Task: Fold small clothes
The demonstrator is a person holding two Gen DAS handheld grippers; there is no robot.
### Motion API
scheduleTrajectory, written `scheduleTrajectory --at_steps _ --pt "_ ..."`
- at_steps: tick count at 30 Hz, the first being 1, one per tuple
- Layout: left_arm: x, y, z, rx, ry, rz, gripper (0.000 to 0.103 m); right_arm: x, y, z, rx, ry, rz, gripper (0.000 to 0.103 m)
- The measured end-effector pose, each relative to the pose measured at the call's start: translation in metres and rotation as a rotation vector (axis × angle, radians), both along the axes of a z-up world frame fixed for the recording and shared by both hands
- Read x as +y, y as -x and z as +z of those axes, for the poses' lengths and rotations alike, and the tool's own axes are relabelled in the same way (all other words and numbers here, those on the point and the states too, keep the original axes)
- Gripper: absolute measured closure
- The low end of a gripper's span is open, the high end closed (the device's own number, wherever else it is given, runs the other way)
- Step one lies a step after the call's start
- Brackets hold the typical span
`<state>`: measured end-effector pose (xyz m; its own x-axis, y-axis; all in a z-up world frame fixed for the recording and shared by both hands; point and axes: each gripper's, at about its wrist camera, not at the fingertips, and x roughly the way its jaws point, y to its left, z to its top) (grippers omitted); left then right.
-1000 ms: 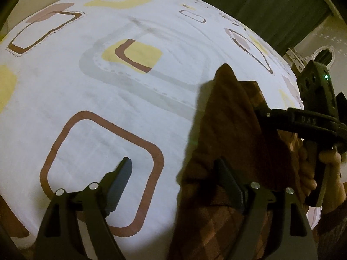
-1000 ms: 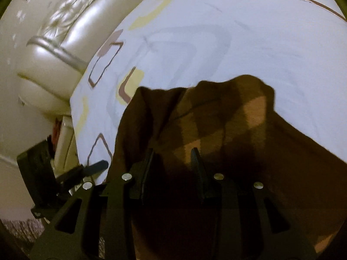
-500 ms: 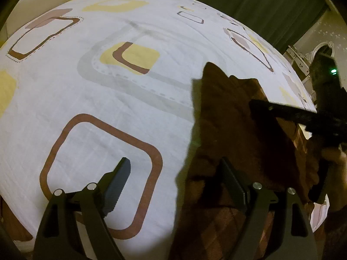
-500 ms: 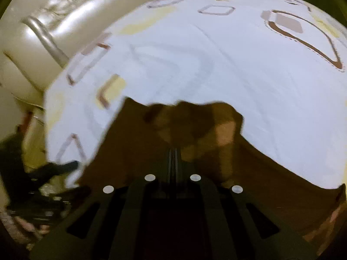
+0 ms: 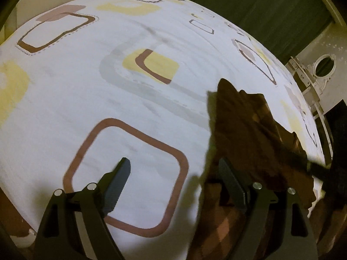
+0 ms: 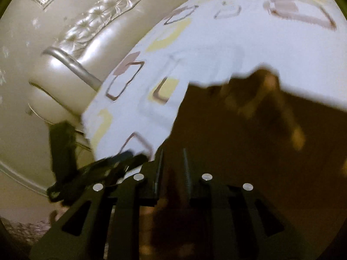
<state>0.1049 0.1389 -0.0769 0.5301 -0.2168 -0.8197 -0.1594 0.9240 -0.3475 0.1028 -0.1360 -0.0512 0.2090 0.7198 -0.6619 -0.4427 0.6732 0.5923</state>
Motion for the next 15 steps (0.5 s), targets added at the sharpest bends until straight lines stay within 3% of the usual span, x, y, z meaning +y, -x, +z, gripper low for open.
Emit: scheduleTrajectory --at_steps 7,15 --pt "0.014 0.004 0.001 0.025 0.027 0.057 0.021 0.002 0.031 -0.044 0.22 -0.228 -0.108 0.085" --pt "0.017 0.012 0.008 0.018 0.016 0.055 0.021 0.02 0.029 -0.067 0.248 -0.279 -0.302 0.079"
